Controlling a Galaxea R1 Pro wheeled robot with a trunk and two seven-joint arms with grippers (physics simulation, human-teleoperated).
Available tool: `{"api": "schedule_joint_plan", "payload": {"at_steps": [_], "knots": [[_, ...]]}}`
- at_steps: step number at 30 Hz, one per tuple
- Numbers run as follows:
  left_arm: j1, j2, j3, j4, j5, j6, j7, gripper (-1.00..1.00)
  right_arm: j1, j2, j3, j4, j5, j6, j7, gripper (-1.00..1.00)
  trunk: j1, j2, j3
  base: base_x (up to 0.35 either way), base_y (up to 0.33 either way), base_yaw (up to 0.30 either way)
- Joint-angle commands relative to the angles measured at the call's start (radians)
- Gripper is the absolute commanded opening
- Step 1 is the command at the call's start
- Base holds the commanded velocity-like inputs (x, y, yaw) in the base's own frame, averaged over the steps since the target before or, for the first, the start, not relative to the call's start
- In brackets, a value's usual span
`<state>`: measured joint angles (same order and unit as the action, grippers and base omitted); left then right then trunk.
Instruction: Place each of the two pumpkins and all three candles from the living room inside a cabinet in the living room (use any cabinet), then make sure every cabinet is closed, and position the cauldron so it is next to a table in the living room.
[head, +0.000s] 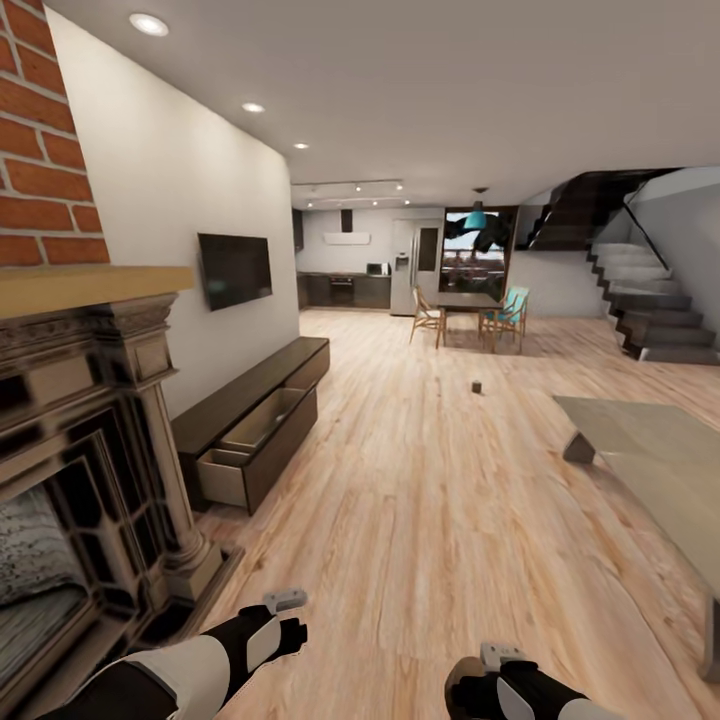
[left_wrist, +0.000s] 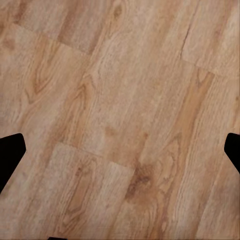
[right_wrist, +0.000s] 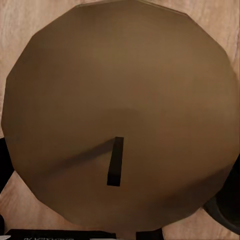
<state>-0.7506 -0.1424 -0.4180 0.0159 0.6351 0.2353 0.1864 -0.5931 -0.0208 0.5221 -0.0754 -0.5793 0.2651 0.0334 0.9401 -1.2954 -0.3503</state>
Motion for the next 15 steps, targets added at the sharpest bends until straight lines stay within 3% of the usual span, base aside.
{"api": "schedule_joint_plan", "payload": {"at_steps": [1, 11, 15], "knots": [[-0.001, 0.000, -0.008, 0.001, 0.009, 0.002, 0.002, 1.00, -0.001, -0.001, 0.006, -0.001, -0.003, 0.005, 0.002, -1.00, 0.001, -0.001, 0.000, 0.273, 0.210, 0.000], [-0.001, 0.000, -0.007, 0.001, 0.010, 0.001, 0.002, 1.00, -0.001, -0.001, 0.005, -0.001, -0.003, 0.005, 0.002, -1.00, 0.001, -0.001, 0.013, 0.273, 0.216, 0.000], [-0.001, 0.000, -0.007, 0.001, 0.016, 0.001, 0.002, 1.00, -0.001, -0.001, 0.004, -0.001, -0.004, 0.005, 0.002, -1.00, 0.001, -0.001, 0.013, 0.147, 0.116, 0.000]]}}
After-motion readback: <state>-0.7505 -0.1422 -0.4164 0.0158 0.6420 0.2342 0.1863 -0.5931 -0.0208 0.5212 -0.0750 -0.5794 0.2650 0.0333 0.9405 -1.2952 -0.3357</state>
